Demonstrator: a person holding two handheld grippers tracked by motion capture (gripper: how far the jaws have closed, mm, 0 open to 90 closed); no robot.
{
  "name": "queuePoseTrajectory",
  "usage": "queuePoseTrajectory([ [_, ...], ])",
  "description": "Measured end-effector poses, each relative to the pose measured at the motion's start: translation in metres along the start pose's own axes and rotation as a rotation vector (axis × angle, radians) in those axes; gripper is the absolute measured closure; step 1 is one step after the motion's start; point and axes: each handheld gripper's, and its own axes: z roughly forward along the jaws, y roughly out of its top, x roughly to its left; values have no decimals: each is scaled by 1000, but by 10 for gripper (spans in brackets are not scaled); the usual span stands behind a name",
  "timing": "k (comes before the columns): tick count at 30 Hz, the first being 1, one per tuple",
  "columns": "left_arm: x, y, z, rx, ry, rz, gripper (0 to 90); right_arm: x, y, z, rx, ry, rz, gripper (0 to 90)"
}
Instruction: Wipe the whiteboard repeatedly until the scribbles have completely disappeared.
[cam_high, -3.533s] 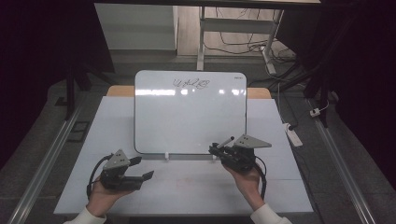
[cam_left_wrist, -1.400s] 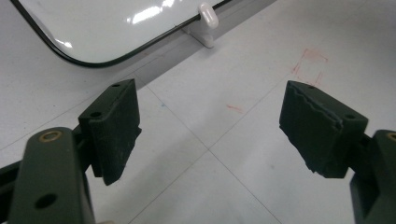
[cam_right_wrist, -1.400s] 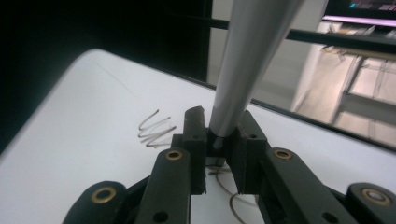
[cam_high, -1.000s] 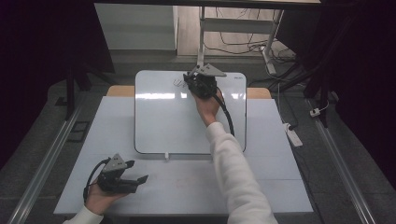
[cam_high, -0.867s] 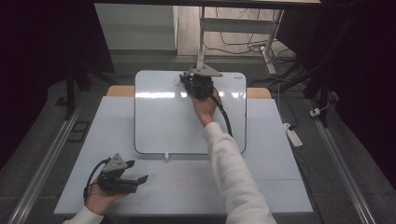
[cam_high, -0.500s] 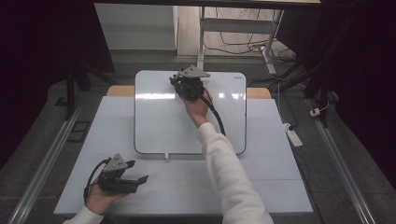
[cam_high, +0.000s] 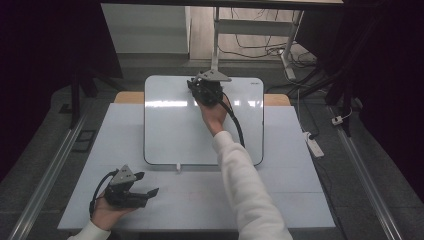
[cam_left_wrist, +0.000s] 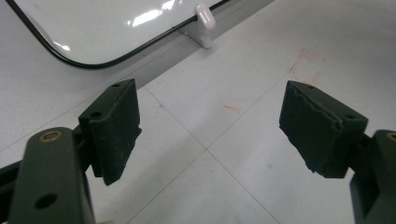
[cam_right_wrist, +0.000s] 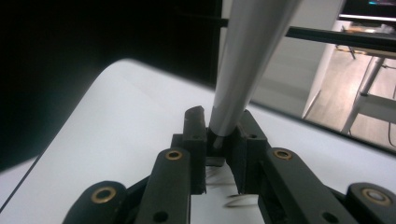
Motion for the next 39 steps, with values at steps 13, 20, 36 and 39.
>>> queuePoseTrajectory([
  [13, 0, 0, 2, 10, 0, 5, 212, 7, -1, 7, 20, 74, -66, 777],
  [20, 0, 0, 2, 7, -1, 3, 212, 0, -3, -4, 2, 21, 0, 776],
  [36, -3, 0, 2, 8, 0, 9, 209, -8, -11, -15, -23, -59, 29, 777],
  [39, -1, 1, 4, 16, 0, 9, 210, -4, -12, -16, -10, -18, 1, 776],
])
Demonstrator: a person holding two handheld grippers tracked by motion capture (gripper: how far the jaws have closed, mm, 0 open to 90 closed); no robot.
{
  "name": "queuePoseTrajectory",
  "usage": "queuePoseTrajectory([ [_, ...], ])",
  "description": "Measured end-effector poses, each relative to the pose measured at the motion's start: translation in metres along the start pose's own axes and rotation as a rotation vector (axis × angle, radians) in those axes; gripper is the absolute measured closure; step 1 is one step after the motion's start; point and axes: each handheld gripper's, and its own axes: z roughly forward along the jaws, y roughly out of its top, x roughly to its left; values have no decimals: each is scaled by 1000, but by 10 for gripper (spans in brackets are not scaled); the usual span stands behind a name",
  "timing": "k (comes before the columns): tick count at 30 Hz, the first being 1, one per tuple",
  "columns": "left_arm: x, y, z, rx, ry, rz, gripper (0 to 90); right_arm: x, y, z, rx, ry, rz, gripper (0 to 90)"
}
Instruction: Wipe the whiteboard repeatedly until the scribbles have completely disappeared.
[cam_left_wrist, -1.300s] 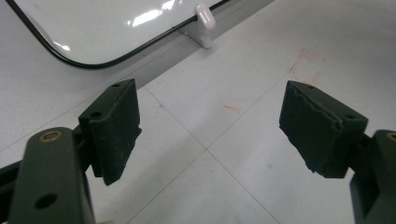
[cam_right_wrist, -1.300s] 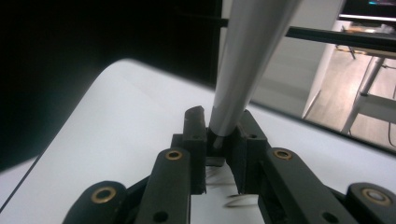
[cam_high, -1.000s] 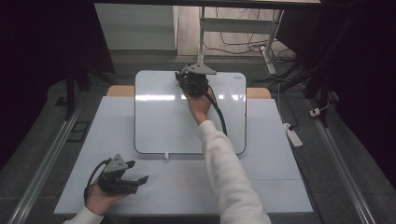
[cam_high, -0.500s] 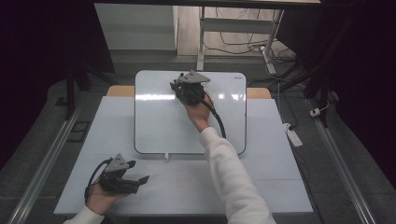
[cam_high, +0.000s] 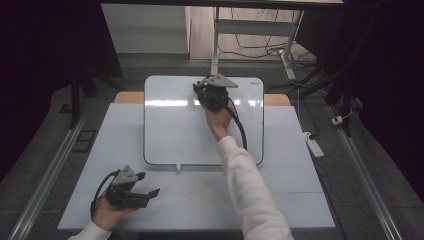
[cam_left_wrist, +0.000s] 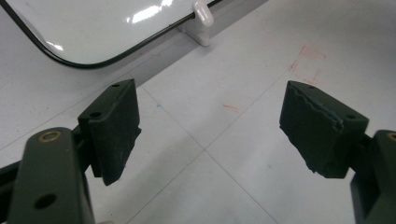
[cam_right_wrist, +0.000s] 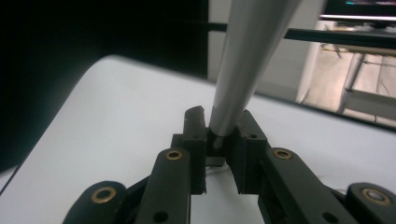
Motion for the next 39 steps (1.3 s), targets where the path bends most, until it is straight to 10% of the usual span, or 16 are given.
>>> queuePoseTrajectory([
  [3, -1, 0, 0, 5, 0, 3, 208, -2, 0, -1, 26, 21, -61, 777],
  [7, -1, 0, 0, -5, -1, -2, 209, -30, 3, -13, -20, -45, 79, 777],
  [12, -2, 1, 2, 11, 1, 7, 206, -1, -4, -4, 54, 52, -100, 777],
  [17, -2, 0, 0, -2, 2, -1, 208, -34, 6, -15, -12, -83, 31, 777],
  [23, -1, 1, 3, 12, -3, 6, 206, -19, -1, -11, 32, 12, -37, 777],
  [26, -2, 0, 1, 5, 1, 4, 207, -26, 3, -15, 23, -31, -49, 776],
  [29, -1, 0, 1, 4, -1, 3, 207, -42, 4, -23, -8, -89, 41, 777],
  [34, -2, 1, 3, 13, -2, 8, 206, -23, -7, -21, 23, -37, -67, 777],
  [39, -2, 1, 2, 4, 1, 2, 207, -49, -2, -32, -32, -129, 71, 777],
])
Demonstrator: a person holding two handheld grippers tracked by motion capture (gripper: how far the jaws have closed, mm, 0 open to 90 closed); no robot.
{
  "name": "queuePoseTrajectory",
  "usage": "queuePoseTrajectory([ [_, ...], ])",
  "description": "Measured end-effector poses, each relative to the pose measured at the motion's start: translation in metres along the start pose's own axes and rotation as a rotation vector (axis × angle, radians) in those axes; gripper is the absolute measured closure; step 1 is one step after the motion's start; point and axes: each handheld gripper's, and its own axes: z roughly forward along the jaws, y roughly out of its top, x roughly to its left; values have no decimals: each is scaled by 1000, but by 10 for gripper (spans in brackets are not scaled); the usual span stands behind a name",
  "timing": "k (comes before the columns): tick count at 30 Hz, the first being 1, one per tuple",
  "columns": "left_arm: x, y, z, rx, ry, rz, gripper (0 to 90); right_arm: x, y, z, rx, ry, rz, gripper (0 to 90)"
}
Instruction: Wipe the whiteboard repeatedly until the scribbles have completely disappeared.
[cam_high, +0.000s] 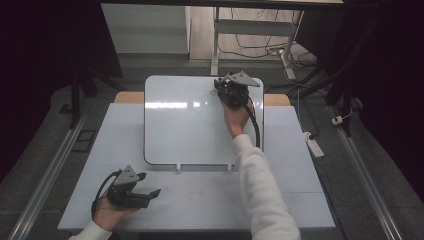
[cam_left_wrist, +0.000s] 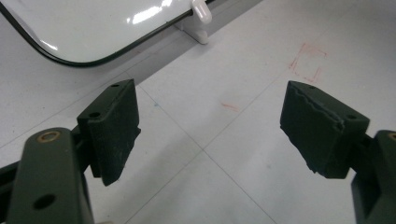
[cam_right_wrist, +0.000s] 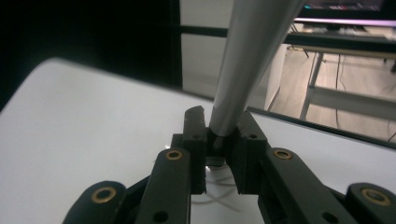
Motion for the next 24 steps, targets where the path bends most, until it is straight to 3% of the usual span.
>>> queuePoseTrajectory([
  [1, 0, 0, 1, 3, -1, 0, 207, 4, -1, 0, -2, -12, -14, 777],
  [4, 0, 1, 3, 13, -2, 6, 206, 28, -7, 7, 38, 86, -104, 777],
  [6, 0, 0, 1, 11, 0, 8, 205, 33, -7, 9, 48, 94, -153, 777],
  [7, -1, 0, 1, 7, 0, 5, 205, 28, -6, 9, 40, 100, -122, 777],
  [9, 0, 0, 0, 2, 3, 0, 206, 16, -3, 7, 14, 49, -70, 777],
  [11, 1, 0, 1, 5, -1, 2, 206, 10, -2, 6, 6, 48, -26, 777],
  [12, 1, 0, 1, 9, -1, 3, 206, 14, -3, 6, 6, 47, -40, 777],
  [14, 1, 0, 2, 11, -2, 3, 206, 26, -7, 8, 26, 116, -93, 777],
  [16, 1, 0, 2, 11, -1, 5, 205, 31, -8, 9, 48, 120, -160, 778],
  [17, 0, 0, 1, 7, 0, 4, 205, 26, -6, 8, 43, 113, -145, 777],
  [19, 0, -1, -1, 1, 3, 2, 206, 9, -1, 3, 21, 28, -92, 778],
  [20, 0, -1, -1, 1, 1, 1, 206, 0, 0, 0, 8, 12, -51, 777],
  [21, 1, -1, 0, 3, 1, 2, 206, -4, -1, -2, 3, 24, -20, 777],
  [22, 1, 0, 1, 6, 1, 1, 206, -2, -3, -3, 8, 30, -29, 778],
  [24, 1, 0, 2, 11, -2, 3, 206, 12, -9, -2, 38, 103, -94, 777],
])
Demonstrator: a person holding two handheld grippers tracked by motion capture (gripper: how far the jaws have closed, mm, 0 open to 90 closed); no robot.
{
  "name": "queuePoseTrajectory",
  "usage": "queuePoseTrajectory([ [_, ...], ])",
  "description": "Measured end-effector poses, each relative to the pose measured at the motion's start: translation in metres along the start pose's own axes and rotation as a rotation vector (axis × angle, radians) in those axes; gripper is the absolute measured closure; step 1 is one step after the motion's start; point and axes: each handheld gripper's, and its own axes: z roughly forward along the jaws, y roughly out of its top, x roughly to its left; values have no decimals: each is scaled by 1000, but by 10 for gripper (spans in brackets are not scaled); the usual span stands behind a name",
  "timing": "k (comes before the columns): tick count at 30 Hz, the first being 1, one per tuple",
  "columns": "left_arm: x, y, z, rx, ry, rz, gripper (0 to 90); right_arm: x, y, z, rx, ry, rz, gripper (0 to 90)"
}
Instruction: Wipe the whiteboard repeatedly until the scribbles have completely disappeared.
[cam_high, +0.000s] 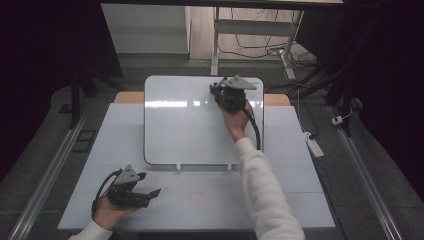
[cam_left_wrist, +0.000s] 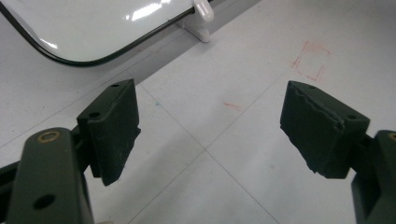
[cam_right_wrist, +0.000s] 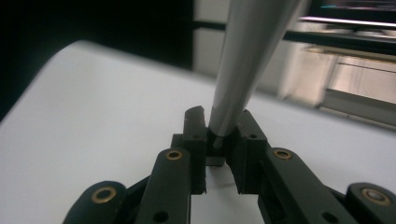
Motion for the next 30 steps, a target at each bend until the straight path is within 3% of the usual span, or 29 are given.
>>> queuePoseTrajectory([
  [2, -1, 0, 0, 2, 2, 5, 205, 10, -4, 1, 22, 25, -68, 777],
  [3, -2, 0, -1, 2, 4, 6, 205, 7, -3, 1, 21, 31, -60, 777],
  [4, -2, 0, -1, -1, 5, 5, 205, 1, -2, -1, 8, 11, -29, 778],
  [6, -2, -1, -2, -5, 6, 0, 205, -15, 2, -6, -22, -78, 27, 778],
  [8, -2, 0, -2, -3, 5, 0, 205, -26, 4, -9, -43, -99, 85, 777],
  [9, -1, 0, -1, 0, 5, 1, 205, -23, 3, -9, -44, -99, 84, 777],
  [10, -1, 0, 0, 3, 4, 1, 205, -17, 2, -8, -28, -80, 60, 777],
  [12, -1, 0, 1, 4, 4, 0, 205, -1, -2, -3, 7, 12, -6, 777],
  [14, -1, 0, 0, 4, 5, 2, 205, 7, -4, -2, 28, 20, -81, 777],
  [15, -1, 0, -1, 2, 7, 3, 204, 2, -3, -3, 22, 16, -59, 777],
  [17, -2, -1, -2, -4, 7, -1, 205, -13, 0, -9, -9, -69, 15, 777],
  [19, -2, 0, -1, -3, 4, 1, 205, -19, -1, -11, -26, -71, 71, 777],
  [20, -1, 0, -1, 1, 5, 3, 205, -15, -2, -12, -18, -68, 51, 777],
  [22, -1, 0, 1, 7, 4, 2, 205, -1, -5, -9, 6, -3, -17, 777],
  [23, -1, 0, 1, 8, 4, 4, 204, 3, -6, -8, 21, -6, -63, 777],
  [24, -1, 0, 1, 6, 5, 4, 204, 2, -6, -8, 24, -9, -75, 777],
  [25, -2, 0, -1, 4, 6, 5, 204, -4, -5, -10, 18, -17, -52, 778],
  [27, -2, -1, -1, 0, 8, 6, 204, -19, -4, -16, -11, -100, 11, 778],
  [29, -1, 0, -1, -2, 7, 2, 205, -27, -5, -20, -29, -105, 74, 777],
  [30, -1, 0, 0, 2, 6, 2, 205, -24, -5, -20, -23, -108, 62, 777],
])
